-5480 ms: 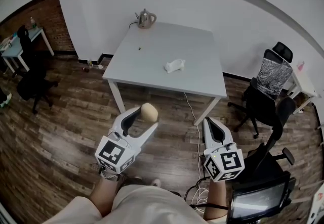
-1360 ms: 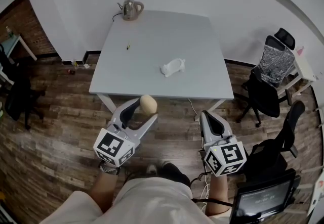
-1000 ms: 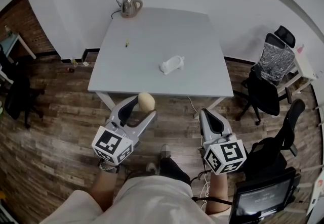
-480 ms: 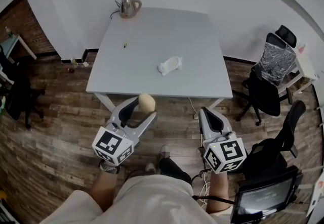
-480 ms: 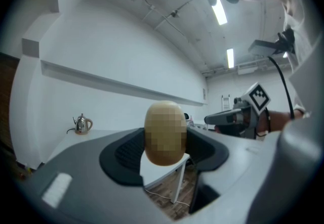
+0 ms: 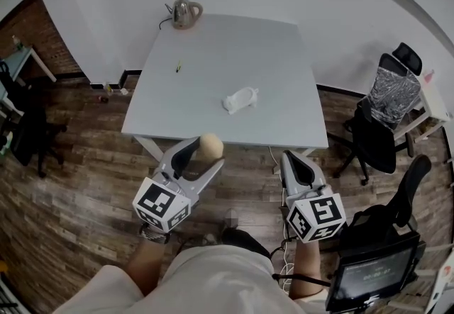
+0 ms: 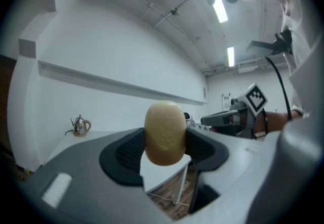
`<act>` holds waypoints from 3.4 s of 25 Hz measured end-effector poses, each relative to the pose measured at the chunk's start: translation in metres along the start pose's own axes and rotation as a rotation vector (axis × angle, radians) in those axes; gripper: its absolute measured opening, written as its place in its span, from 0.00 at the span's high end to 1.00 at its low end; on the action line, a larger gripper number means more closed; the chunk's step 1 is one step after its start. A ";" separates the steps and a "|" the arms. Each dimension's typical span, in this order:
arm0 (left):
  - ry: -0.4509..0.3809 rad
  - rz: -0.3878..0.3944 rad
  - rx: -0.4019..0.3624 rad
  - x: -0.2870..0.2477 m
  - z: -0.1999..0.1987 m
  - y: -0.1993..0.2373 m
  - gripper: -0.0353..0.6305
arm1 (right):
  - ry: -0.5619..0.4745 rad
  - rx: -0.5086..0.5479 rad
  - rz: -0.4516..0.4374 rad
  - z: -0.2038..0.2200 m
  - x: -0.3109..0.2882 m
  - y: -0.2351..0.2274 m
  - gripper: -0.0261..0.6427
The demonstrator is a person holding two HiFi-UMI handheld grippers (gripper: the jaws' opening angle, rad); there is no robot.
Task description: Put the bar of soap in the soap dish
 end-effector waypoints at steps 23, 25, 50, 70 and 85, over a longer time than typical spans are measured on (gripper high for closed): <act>0.000 -0.028 -0.009 -0.063 -0.015 0.032 0.54 | -0.005 -0.013 -0.049 -0.005 -0.064 -0.054 0.96; 0.006 -0.032 -0.006 -0.067 -0.016 0.034 0.54 | -0.006 -0.015 -0.058 -0.005 -0.068 -0.056 0.96; -0.020 -0.115 0.013 -0.085 -0.015 0.035 0.54 | -0.005 -0.009 -0.167 -0.002 -0.096 -0.078 0.96; 0.006 -0.072 0.027 -0.109 -0.021 0.086 0.54 | 0.021 -0.036 -0.109 -0.007 -0.137 -0.085 0.96; 0.044 -0.049 -0.002 -0.122 -0.012 0.119 0.54 | 0.040 -0.041 -0.067 0.002 -0.166 -0.085 0.96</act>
Point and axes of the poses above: the fingertips, and each gripper's own axes: x backward along the fingers, y to its left, z out of its underside, the point moved 6 cm from there along x, backward along the fingers, and after that the axes turned 9 degrees about x, right-handed, at the moved point
